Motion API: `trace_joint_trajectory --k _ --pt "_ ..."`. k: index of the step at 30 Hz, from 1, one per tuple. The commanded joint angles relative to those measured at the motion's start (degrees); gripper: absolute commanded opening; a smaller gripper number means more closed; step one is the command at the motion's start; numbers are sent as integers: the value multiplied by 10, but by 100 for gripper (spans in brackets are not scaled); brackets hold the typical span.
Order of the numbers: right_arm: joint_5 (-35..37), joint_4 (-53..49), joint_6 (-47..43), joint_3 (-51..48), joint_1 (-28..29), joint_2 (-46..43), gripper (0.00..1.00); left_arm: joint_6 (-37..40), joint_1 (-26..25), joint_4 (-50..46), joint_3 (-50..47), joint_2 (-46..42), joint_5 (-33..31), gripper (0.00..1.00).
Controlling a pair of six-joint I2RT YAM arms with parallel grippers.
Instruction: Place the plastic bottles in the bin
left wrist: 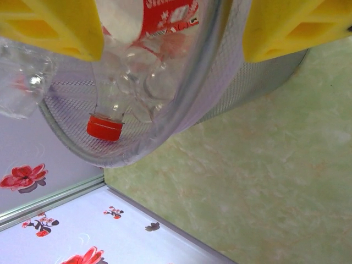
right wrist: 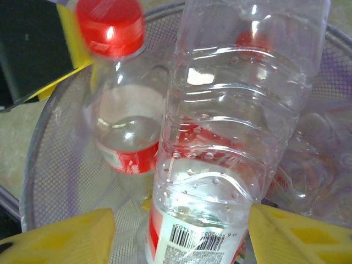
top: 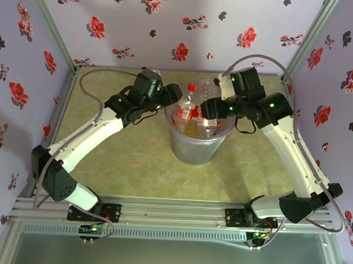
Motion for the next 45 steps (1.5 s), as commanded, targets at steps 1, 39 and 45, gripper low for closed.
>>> trace_joint_trajectory --k 1,39,45 --pt "2 -16 -1 3 10 -9 62 -2 -4 4 19 8 -10 68" --pt "129 173 46 -204 -298 -113 73 149 145 -72 -76 -188 -128 94" --pt "206 319 57 -351 -301 -99 99 298 232 -58 -226 -288 -189 100"
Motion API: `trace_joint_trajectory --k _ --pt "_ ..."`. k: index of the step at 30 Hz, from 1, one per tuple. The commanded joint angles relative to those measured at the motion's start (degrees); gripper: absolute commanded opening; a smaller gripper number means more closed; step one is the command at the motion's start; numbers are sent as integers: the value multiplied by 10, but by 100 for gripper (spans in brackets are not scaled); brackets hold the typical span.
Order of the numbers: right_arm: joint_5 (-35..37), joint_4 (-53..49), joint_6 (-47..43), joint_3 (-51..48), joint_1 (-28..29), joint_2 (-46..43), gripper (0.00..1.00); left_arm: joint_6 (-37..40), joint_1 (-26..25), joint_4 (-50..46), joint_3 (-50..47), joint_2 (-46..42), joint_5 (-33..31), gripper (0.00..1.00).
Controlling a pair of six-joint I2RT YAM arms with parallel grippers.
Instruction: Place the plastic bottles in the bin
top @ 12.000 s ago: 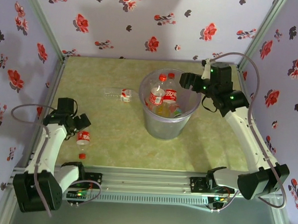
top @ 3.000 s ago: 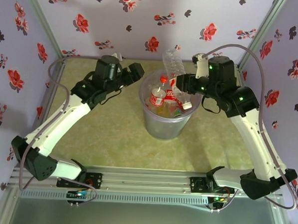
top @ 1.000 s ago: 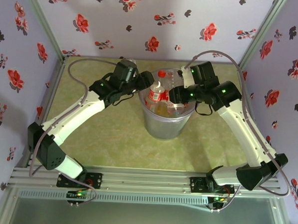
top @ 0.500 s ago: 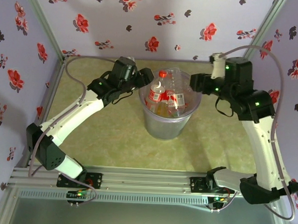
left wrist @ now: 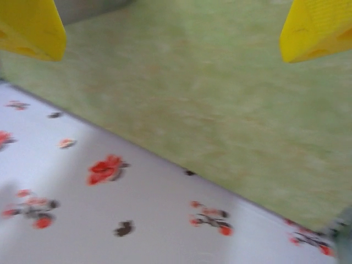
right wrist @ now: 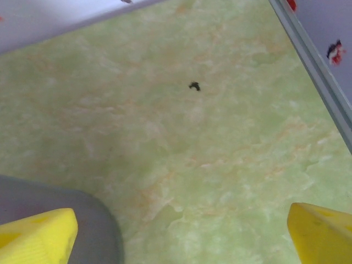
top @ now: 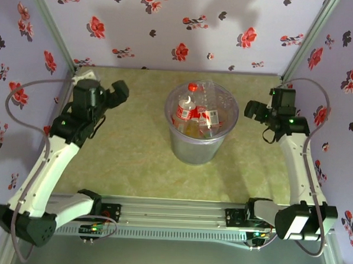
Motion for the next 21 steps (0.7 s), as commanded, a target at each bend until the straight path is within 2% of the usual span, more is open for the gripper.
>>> trace_joint_trajectory --k 1,7,10,14,17,20,21 --pt "67 122 10 -60 -3 5 99 117 34 -6 -81 -25 -80 100" --pt "111 309 -19 -222 -2 1 99 224 73 75 -217 -37 -200 100" --pt "129 394 -28 -281 1 21 99 243 94 169 -292 -16 -236 100" --pt "178 487 -40 -325 20 81 99 245 141 323 -385 14 -234 100" --pt "196 549 -53 -341 38 124 99 264 171 447 -436 49 -204 100" --pt "213 606 -49 -351 47 142 99 278 200 531 -454 98 -157 100" --pt "216 631 -49 -359 48 144 99 276 203 521 -446 106 -149 100"
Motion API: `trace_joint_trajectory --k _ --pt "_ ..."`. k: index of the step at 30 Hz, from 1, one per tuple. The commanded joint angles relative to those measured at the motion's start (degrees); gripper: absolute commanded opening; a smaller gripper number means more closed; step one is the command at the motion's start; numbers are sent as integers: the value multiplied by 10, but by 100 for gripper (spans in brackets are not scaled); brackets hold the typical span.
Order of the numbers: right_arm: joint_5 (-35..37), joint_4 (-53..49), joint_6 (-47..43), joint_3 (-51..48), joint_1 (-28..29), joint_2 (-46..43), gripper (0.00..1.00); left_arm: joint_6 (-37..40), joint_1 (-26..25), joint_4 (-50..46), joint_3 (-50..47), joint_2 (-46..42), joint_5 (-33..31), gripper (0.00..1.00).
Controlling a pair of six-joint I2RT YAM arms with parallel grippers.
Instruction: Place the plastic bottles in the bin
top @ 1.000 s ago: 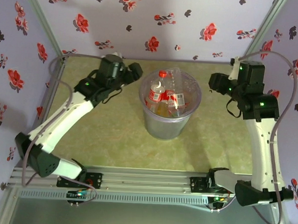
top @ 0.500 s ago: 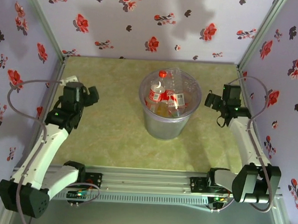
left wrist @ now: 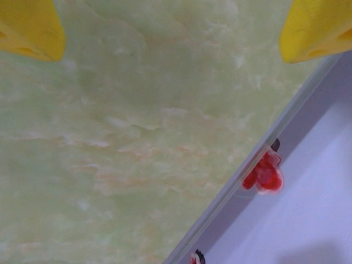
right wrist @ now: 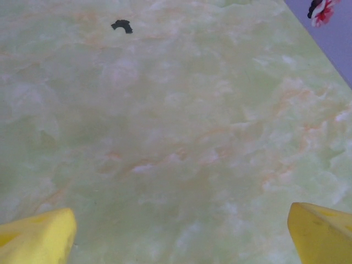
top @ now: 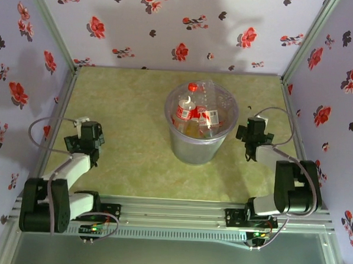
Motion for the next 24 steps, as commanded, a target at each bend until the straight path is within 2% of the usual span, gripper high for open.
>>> trace_joint_trajectory --k 1,4,7,9,10,12,15,21,22,24 --pt "46 143 -8 -19 6 7 99 37 17 163 -1 31 34 100" --pt "55 164 -29 -20 15 13 99 51 23 226 -2 59 64 100" --pt "71 280 -70 -60 25 21 99 68 25 275 4 94 89 100" --pt "67 314 -68 -74 25 43 99 71 25 252 24 108 90 100" --pt "76 367 -83 -87 28 56 99 72 25 251 25 108 92 100" --pt "76 317 -67 -78 28 35 99 77 25 269 10 97 105 100" --pt "74 369 -75 -98 28 44 99 76 25 297 -15 79 113 100" --pt "21 373 -48 -110 -1 42 99 81 25 287 -7 84 128 100" --pt "12 388 -43 -117 -5 52 99 82 25 291 -11 80 131 100" --pt "19 482 -60 -128 -3 96 99 78 25 299 -21 72 146 100"
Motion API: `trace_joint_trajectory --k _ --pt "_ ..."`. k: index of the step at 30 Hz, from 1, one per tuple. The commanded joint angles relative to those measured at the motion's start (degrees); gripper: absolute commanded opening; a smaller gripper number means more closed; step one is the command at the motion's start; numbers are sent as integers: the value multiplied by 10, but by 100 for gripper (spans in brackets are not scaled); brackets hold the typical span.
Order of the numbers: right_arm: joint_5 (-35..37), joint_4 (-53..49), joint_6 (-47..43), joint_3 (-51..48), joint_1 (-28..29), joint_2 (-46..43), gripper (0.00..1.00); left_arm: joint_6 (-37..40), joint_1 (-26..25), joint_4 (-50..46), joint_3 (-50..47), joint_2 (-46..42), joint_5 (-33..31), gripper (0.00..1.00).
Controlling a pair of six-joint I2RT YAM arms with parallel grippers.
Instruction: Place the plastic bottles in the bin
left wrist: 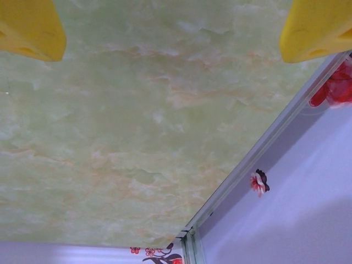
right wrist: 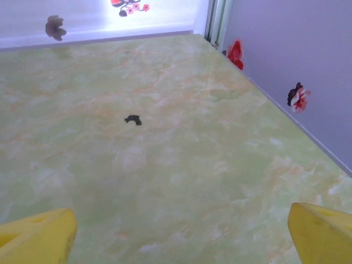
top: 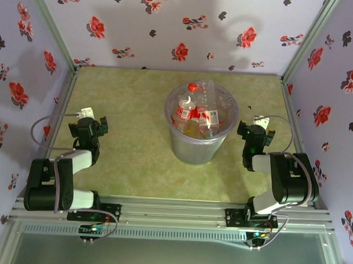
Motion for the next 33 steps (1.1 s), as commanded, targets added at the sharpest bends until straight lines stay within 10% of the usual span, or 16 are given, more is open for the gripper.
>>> trace_joint_trajectory --k 1,33 --pt "-13 46 6 -10 -4 17 99 2 6 35 -13 -18 32 100" --pt "-25 8 25 7 -18 17 99 16 -20 150 7 120 86 100"
